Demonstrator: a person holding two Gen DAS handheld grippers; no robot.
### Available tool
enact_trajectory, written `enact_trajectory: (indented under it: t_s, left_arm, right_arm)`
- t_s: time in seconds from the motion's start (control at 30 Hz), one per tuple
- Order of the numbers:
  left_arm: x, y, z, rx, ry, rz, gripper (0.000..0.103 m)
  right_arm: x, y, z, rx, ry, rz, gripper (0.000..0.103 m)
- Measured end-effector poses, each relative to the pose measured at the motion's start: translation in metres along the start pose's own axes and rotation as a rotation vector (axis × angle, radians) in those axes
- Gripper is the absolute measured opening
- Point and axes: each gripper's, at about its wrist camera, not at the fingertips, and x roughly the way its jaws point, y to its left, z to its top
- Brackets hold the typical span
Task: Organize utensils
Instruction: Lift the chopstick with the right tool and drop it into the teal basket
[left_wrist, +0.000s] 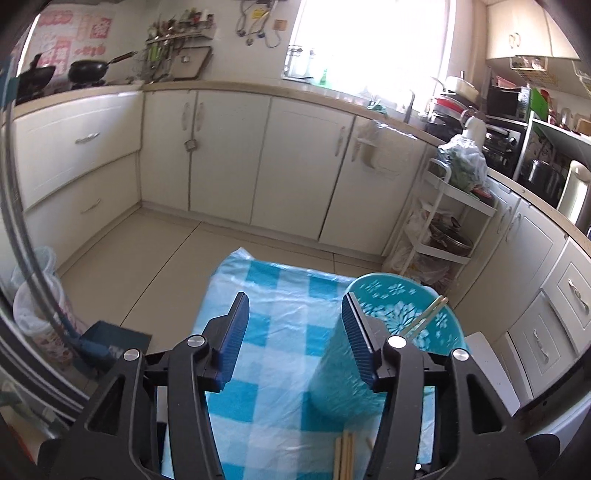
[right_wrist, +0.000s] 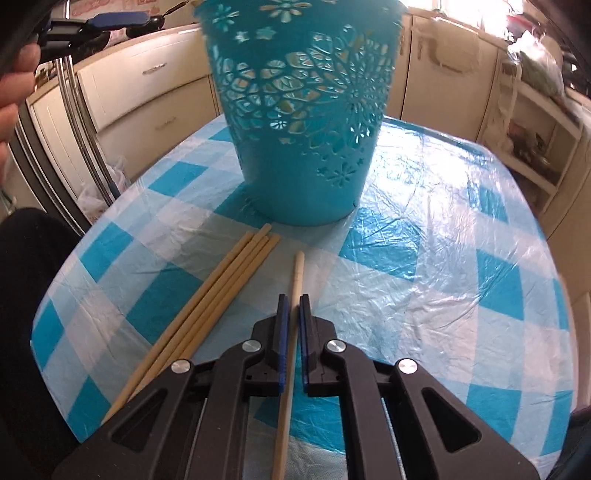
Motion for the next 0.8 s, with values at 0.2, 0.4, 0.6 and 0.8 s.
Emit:
enact_trajectory:
  t_s: [0.2,0.4,0.6,0.8]
  left_arm:
    - [-0.012,0.029,-0.026,-0.034,0.031,0.027,0.057]
    - [-0.007,0.045,-0.049,-0.055,0.084,0.044,0.06]
    - [-0.002,0.043,-0.067,-0.021,0.052,0.091,0.062]
    - [0.003,0.036,-0.074,0.028,0.022,0.132,0.066]
  right_arm:
    - [-0.04,-0.031,0.003,0.198,-0.087,0.165,0.006]
    - [-0.119,-0.047,0.045,0.301,-0.33,0.307,0.006]
    - [-0.166,-0.049,0.118,0.318,-0.591,0.355,0.006]
    - [-0.153,-0.047,0.171,0.336,-0.749,0.235,0.006]
